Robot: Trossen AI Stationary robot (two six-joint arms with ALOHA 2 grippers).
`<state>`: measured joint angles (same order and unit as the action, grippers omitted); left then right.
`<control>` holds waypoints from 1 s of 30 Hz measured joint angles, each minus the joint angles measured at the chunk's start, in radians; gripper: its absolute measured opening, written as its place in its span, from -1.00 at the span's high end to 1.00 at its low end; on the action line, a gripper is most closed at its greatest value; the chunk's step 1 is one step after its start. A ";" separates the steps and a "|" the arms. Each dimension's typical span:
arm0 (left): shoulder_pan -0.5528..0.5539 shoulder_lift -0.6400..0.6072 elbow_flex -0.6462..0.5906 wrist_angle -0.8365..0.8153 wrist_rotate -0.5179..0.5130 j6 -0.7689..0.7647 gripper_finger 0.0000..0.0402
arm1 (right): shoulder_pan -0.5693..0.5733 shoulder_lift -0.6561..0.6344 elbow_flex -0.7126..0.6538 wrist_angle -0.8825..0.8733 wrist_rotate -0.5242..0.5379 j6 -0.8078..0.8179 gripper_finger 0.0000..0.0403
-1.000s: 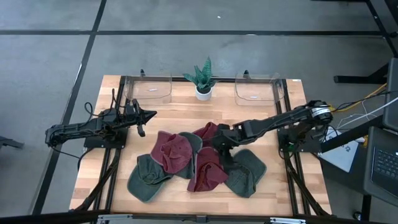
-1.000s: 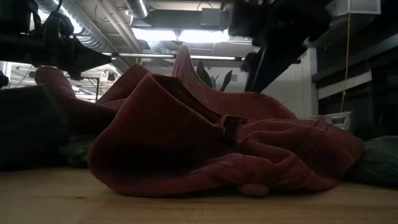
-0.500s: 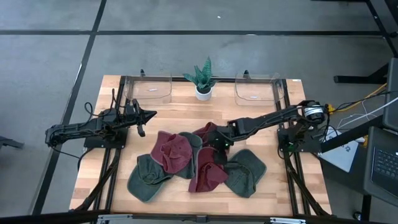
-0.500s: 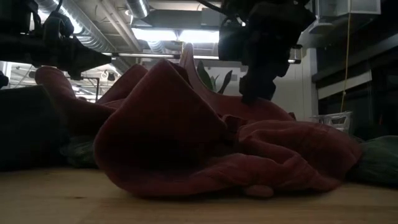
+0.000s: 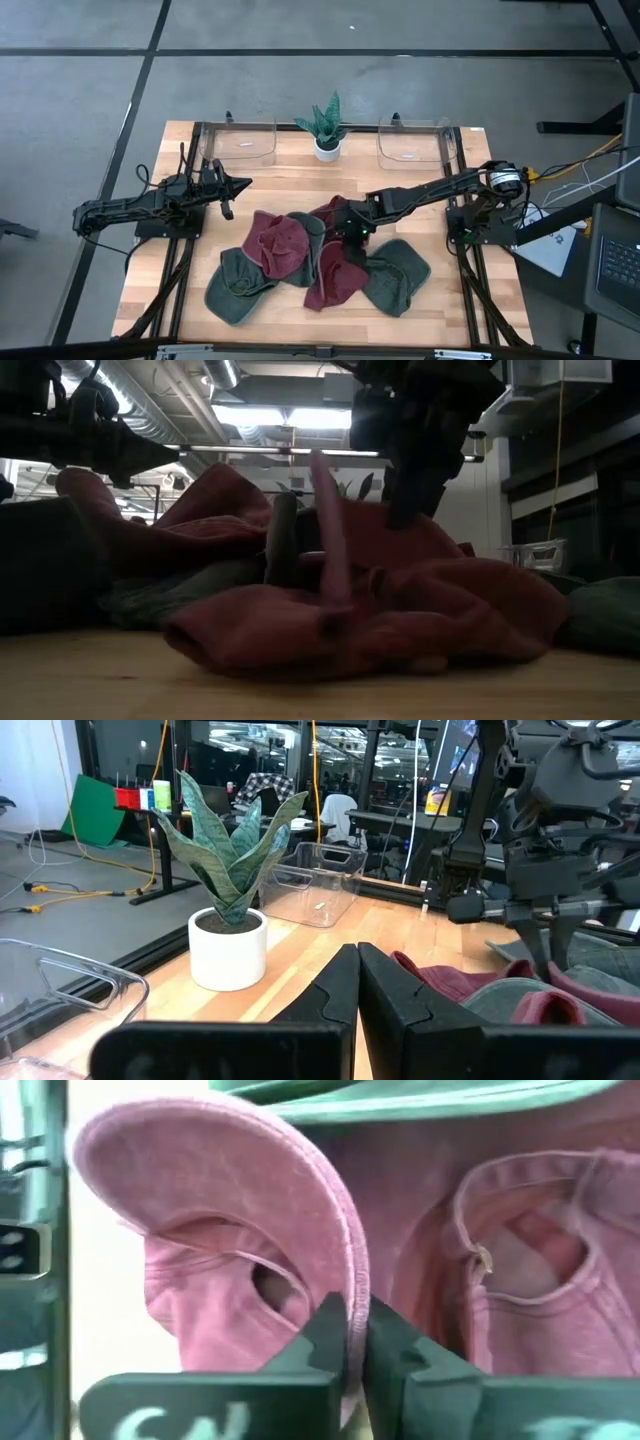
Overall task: Pick & Place hat
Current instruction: Put the middle bottom red cap into the right transparent bin
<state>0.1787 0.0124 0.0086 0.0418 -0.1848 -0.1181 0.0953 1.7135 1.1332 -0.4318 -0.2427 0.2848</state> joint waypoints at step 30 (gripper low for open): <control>0.000 0.000 0.000 0.000 0.000 0.000 0.98 | -0.136 -0.387 0.161 -0.027 0.116 -0.313 0.92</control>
<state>0.1785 0.0124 0.0090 0.0418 -0.1848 -0.1181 -0.0405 1.3267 1.2943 -0.4584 -0.1267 -0.0284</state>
